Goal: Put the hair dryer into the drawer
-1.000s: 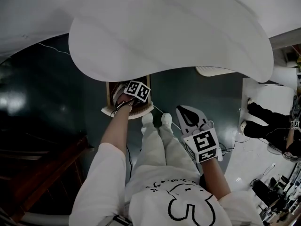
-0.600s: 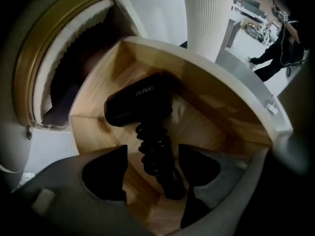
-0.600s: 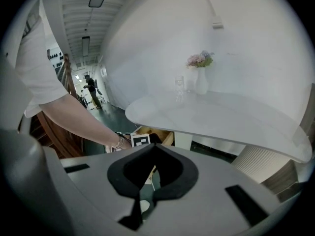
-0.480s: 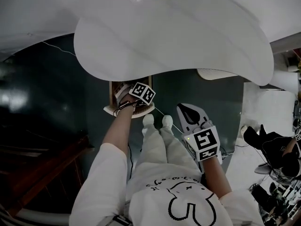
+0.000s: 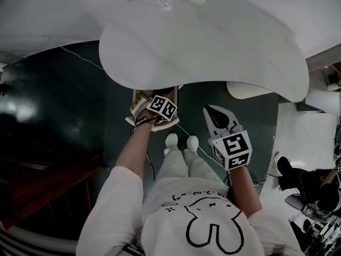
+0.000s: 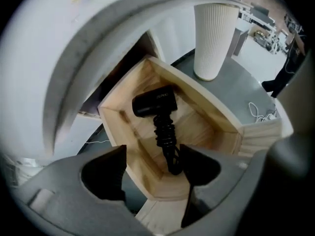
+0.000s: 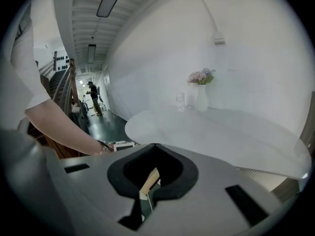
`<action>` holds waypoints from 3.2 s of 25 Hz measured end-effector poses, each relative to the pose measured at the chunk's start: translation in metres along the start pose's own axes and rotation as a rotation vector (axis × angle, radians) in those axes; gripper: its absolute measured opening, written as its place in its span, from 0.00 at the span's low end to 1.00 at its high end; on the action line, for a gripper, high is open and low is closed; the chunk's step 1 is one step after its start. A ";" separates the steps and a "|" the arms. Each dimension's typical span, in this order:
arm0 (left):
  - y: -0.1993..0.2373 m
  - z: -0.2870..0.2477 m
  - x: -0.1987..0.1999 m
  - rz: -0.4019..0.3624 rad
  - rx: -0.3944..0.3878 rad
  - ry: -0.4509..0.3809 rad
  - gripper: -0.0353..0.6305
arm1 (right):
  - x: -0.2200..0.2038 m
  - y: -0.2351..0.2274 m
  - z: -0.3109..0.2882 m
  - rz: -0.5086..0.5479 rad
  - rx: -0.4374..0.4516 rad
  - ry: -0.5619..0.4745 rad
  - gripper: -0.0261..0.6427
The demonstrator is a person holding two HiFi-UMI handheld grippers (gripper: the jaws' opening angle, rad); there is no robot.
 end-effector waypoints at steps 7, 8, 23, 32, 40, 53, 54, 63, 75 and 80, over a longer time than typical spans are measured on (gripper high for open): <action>0.010 0.040 -0.009 0.117 0.011 -0.082 0.54 | 0.031 -0.004 0.009 0.005 -0.010 -0.085 0.04; 0.014 0.048 -0.011 0.159 0.000 -0.099 0.54 | 0.035 -0.003 0.010 -0.001 -0.008 -0.099 0.04; 0.048 0.166 -0.013 0.459 -0.095 -0.470 0.54 | 0.105 0.015 0.036 0.042 -0.017 -0.286 0.04; 0.083 0.267 0.004 0.472 -0.029 -0.839 0.54 | 0.152 0.011 0.061 0.060 -0.029 -0.426 0.04; 0.121 0.359 -0.002 0.518 0.077 -1.160 0.54 | 0.185 0.014 0.075 0.120 -0.049 -0.518 0.04; 0.158 0.467 -0.040 0.545 0.358 -1.494 0.32 | 0.236 0.022 0.119 0.263 -0.095 -0.684 0.04; 0.160 0.473 -0.043 0.547 0.392 -1.504 0.28 | 0.239 0.022 0.122 0.269 -0.096 -0.696 0.04; 0.160 0.509 -0.055 0.472 0.598 -1.534 0.08 | 0.255 0.021 0.139 0.296 -0.122 -0.772 0.04; 0.159 0.511 -0.054 0.439 0.585 -1.538 0.08 | 0.251 0.022 0.140 0.322 -0.111 -0.776 0.04; 0.156 0.507 -0.055 0.475 0.529 -1.548 0.08 | 0.248 0.026 0.138 0.336 -0.104 -0.760 0.04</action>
Point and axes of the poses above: the fingertips, and each gripper's own axes: z backward along the fingers, y to its left, x out of its top, the point moved 6 cm from there along z, backward along the fingers, and after that the axes turned 6 degrees about -z, right-handed, at the moved point
